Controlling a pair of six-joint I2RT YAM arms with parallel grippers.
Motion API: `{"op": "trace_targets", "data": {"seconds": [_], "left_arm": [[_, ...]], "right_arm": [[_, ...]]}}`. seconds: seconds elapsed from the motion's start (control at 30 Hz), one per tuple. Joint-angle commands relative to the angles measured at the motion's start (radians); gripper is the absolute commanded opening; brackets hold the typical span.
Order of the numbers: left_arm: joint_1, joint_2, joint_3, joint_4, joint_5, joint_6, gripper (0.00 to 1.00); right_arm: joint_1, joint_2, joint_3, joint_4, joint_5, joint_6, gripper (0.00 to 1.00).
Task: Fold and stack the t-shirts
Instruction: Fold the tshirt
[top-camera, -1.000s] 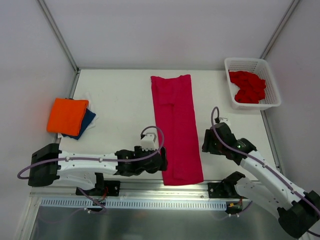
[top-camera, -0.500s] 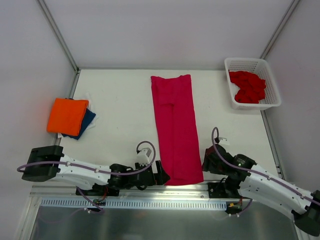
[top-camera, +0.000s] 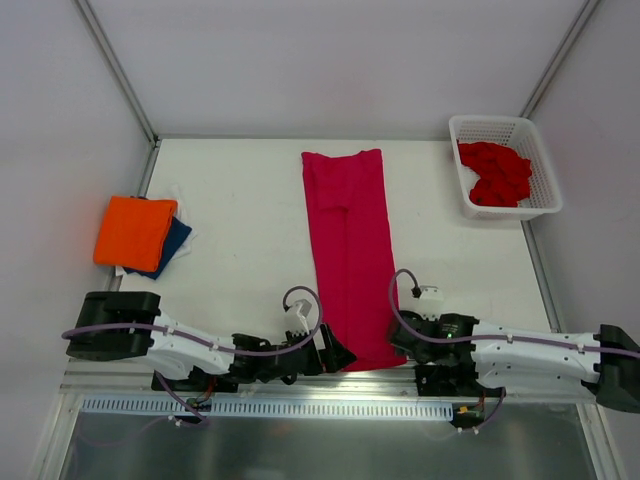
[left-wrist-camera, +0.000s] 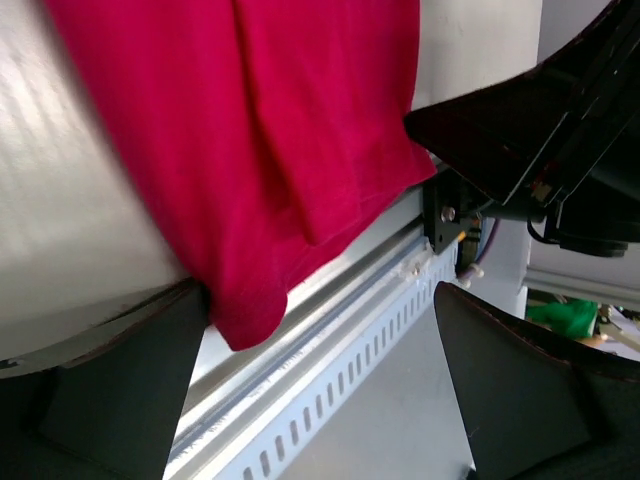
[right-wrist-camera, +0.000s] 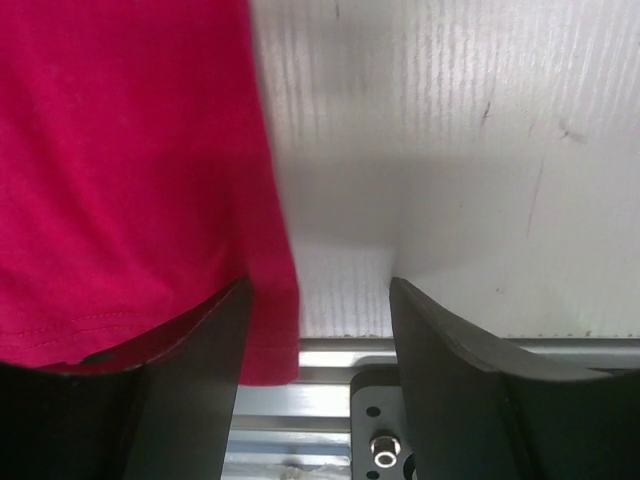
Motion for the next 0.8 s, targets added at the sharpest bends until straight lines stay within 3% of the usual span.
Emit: {"op": "trace_targets", "data": {"seconds": [0.0,0.17,0.37,0.77], "left_arm": [[-0.033,0.057,0.011,0.051,0.107,-0.015,0.99],[-0.04,0.065,0.094,-0.078,0.107,-0.003,0.99],[-0.05,0.053,0.135,-0.184,0.093,0.008,0.99],[-0.057,0.054,0.172,-0.294,0.068,0.0,0.99]], "right_arm": [[0.057,0.031,0.086,-0.059,0.047,0.115,0.61],[0.105,0.028,0.196,-0.205,0.12,0.14,0.62],[0.143,-0.006,0.187,-0.21,0.116,0.184,0.62],[0.266,0.135,0.094,-0.014,0.074,0.316,0.62]]}}
